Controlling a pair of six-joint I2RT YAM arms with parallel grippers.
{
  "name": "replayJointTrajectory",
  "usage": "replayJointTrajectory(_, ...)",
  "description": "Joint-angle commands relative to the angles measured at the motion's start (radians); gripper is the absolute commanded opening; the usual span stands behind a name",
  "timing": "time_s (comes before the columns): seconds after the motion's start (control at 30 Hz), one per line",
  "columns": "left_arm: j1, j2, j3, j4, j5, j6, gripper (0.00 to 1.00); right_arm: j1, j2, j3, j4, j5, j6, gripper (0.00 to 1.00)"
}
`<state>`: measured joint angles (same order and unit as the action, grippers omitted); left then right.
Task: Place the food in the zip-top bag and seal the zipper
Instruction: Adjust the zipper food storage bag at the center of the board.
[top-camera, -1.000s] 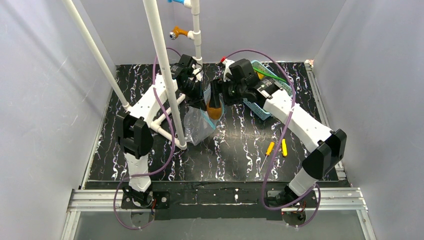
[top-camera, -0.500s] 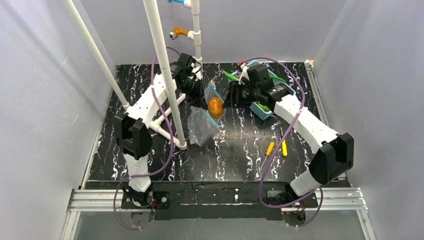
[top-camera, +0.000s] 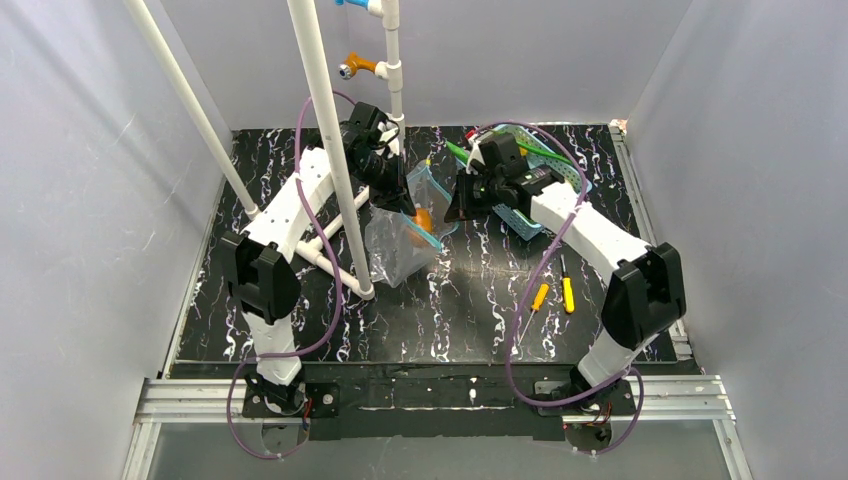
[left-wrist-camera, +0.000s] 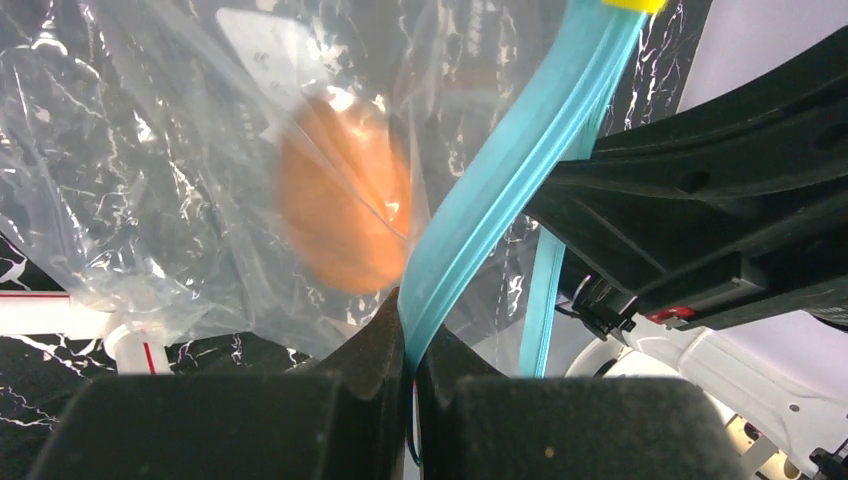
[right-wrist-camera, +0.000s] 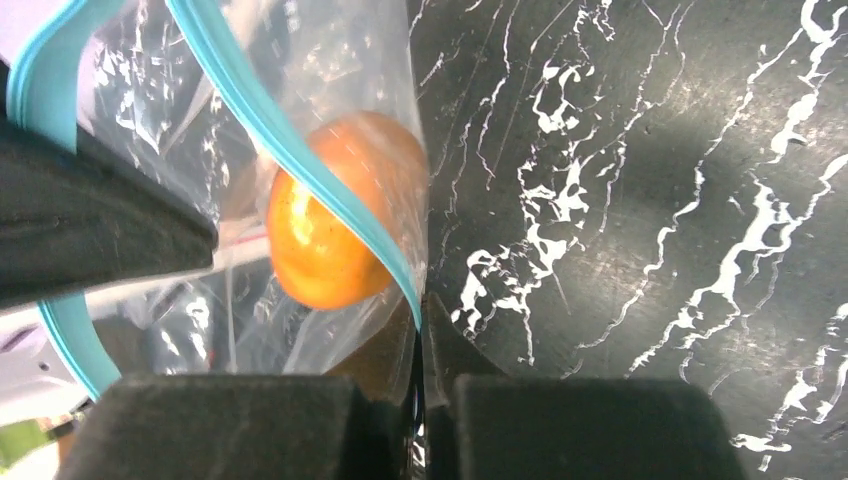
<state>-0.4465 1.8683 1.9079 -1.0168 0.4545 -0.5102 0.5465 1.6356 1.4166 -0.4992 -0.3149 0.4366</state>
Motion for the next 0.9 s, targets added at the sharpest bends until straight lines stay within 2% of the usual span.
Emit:
replayJointTrajectory(0.0,-0.008,-0.022,0.065,-0.037,-0.001,-0.001,0.0,0.053,0.038,0.169,-0.062,0.098,-0.055,0.01)
replayJointTrajectory(0.13,-0.008,0.01,0.157,-0.115,-0.083,0.028,0.0,0.166,0.015,0.283,-0.167,0.423,-0.154,0.01)
replayJointTrajectory(0.27,0.044,-0.063,0.072,-0.071,-0.11,0.027,0.0,0.159,-0.031,0.249,-0.145,0.551,-0.184,0.01)
replayJointTrajectory(0.33,0.119,-0.088,0.01,-0.048,-0.044,0.025,0.0,0.133,-0.029,0.214,-0.122,0.566,-0.203,0.01)
replayJointTrajectory(0.47,0.221,-0.109,-0.016,-0.06,0.026,0.051,0.0,0.081,0.029,0.216,-0.136,0.522,-0.204,0.01)
replayJointTrajectory(0.6,0.207,-0.101,-0.01,-0.064,0.121,0.051,0.0,0.092,0.082,0.29,-0.162,0.331,-0.192,0.01)
replayJointTrajectory(0.73,0.16,-0.1,0.0,-0.074,0.068,0.053,0.0,0.101,0.112,0.327,-0.139,0.159,-0.135,0.03)
replayJointTrajectory(0.8,0.142,-0.091,-0.002,-0.07,0.048,0.042,0.0,0.099,0.125,0.341,-0.131,0.101,-0.119,0.21)
replayJointTrajectory(0.87,0.12,-0.074,-0.002,-0.07,0.023,0.038,0.0,0.099,0.135,0.355,-0.14,0.089,-0.122,0.3)
